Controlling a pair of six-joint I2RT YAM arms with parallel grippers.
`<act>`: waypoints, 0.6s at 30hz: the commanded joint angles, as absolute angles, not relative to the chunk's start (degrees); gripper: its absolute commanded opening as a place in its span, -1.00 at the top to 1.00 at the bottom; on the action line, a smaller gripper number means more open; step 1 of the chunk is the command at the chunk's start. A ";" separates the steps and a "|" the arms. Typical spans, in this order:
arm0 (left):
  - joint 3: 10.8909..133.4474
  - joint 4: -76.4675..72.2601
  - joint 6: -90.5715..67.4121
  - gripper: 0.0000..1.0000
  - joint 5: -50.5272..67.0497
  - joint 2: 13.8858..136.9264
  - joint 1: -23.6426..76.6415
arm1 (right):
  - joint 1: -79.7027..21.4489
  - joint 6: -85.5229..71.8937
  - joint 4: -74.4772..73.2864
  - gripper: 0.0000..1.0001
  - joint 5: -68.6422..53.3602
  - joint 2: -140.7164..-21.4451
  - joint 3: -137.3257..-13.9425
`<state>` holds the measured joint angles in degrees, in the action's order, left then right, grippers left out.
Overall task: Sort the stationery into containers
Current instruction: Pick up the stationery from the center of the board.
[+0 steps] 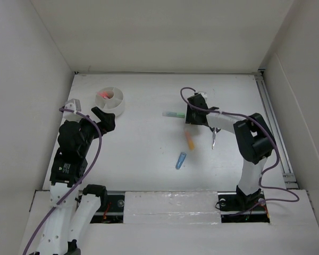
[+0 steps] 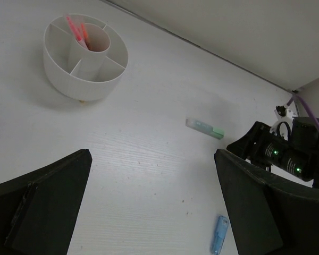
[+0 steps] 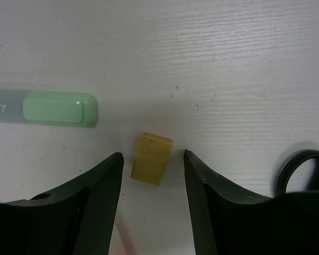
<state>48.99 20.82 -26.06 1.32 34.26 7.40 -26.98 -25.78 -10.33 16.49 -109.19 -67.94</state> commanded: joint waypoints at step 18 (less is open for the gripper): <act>49.92 18.37 -26.46 -1.00 2.55 34.28 7.29 | -28.92 -28.92 -13.45 0.41 19.95 -112.50 -71.28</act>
